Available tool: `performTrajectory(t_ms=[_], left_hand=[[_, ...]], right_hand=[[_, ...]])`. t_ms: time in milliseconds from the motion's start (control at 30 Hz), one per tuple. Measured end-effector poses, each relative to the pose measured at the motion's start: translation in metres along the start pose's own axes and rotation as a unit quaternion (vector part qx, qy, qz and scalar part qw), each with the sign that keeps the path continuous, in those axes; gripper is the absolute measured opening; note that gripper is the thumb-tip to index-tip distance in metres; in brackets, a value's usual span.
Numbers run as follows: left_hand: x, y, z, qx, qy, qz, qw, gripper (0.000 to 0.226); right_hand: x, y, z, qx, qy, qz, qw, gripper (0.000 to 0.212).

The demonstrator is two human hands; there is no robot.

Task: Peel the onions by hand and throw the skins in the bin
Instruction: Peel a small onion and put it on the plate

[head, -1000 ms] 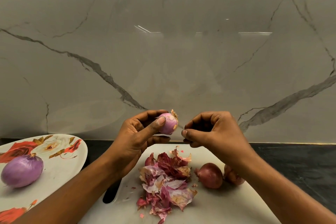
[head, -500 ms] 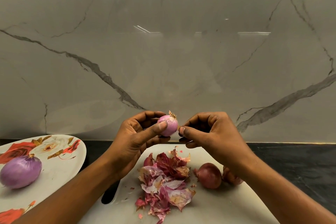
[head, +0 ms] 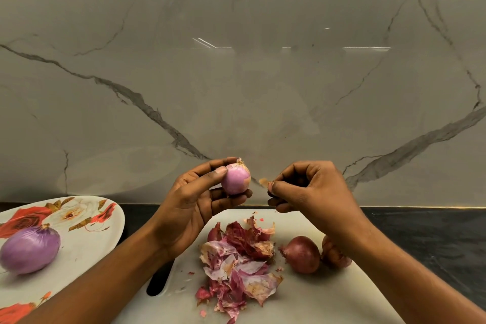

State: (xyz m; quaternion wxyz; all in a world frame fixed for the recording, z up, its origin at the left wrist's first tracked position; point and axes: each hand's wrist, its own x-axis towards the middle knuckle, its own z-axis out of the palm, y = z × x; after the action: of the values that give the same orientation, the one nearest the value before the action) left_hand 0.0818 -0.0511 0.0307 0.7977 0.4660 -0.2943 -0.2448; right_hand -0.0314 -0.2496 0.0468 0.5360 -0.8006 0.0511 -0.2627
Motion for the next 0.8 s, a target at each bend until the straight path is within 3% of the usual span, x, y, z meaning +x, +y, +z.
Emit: performTrajectory(t_ms=[167, 300, 533, 800], left_hand=[[0.001, -0.001, 0.003, 0.004, 0.016, -0.016, 1.0, 0.036], [0.002, -0.005, 0.004, 0.024, 0.017, -0.024, 0.999, 0.037], [0.001, -0.008, 0.006, 0.061, 0.01, -0.009, 0.998, 0.035], [-0.001, -0.007, 0.008, 0.2, 0.003, 0.04, 0.979, 0.036]], right_hand=[[-0.001, 0.003, 0.002, -0.069, -0.011, -0.009, 0.998, 0.01], [-0.002, 0.003, 0.004, -0.053, -0.019, -0.03, 0.998, 0.012], [-0.008, 0.001, 0.01, -0.021, -0.069, -0.049, 0.996, 0.052], [-0.009, -0.003, 0.012, 0.016, -0.063, -0.036, 0.997, 0.038]])
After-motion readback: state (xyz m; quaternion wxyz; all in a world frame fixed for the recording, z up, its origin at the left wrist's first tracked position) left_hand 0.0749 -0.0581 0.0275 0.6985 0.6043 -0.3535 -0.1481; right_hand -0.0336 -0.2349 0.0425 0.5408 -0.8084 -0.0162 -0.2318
